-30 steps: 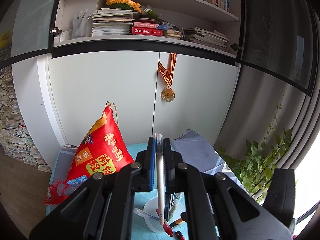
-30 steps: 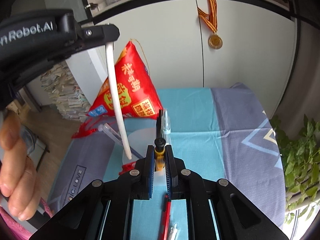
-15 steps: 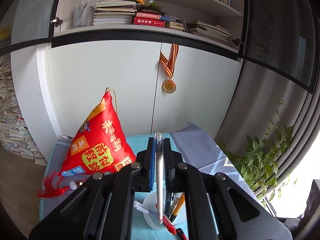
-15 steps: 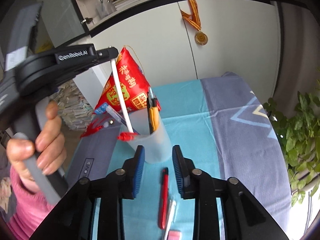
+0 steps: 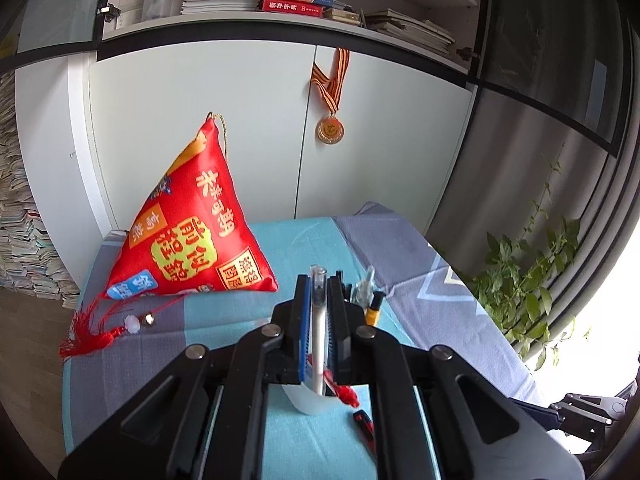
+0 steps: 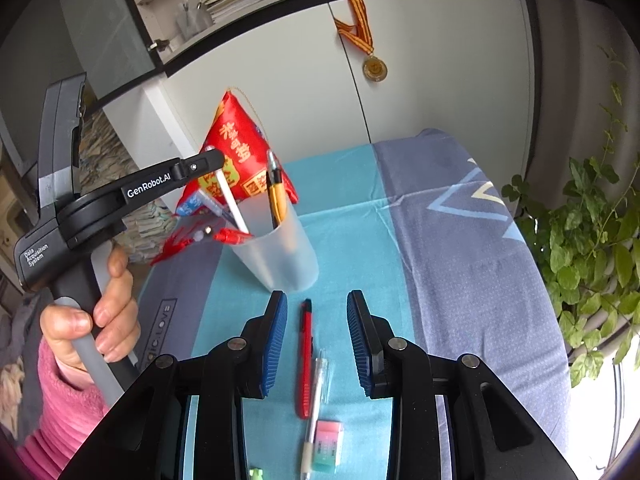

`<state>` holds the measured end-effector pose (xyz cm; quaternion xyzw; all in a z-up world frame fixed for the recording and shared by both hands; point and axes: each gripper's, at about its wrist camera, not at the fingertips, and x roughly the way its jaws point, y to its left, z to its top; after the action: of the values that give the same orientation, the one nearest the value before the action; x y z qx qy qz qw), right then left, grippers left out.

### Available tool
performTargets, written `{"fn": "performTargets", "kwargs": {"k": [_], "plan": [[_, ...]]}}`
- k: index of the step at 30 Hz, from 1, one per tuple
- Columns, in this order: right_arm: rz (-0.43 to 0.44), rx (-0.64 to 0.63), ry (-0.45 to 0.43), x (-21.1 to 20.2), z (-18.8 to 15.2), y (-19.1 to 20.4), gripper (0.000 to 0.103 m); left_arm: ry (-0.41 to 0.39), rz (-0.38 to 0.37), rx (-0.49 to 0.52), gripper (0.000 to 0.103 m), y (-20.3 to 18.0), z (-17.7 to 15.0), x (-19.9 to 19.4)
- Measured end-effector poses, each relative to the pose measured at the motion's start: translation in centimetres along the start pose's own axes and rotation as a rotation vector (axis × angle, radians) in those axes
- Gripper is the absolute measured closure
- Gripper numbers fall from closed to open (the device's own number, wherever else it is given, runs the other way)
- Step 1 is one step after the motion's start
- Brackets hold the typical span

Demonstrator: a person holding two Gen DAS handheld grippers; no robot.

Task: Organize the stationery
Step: 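Lower the white pen into the cup and open the left tool, then move left tool to the red box cutter and grasp it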

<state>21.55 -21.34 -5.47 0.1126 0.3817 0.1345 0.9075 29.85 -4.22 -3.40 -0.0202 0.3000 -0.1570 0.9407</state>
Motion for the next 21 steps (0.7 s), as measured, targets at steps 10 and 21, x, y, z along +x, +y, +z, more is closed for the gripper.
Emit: {"fn": "performTargets", "kwargs": {"k": [10,21], "plan": [[-0.032,-0.045,0.080,0.4,-2.5,0.9,0.072,-0.037,-0.014,0.053,0.074,-0.8,-1.2,-2.9],[-0.065,-0.051,0.132,0.3,-5.1,0.9,0.072,0.031,0.009,-0.015,0.051,0.0,-4.5,-5.7]]}}
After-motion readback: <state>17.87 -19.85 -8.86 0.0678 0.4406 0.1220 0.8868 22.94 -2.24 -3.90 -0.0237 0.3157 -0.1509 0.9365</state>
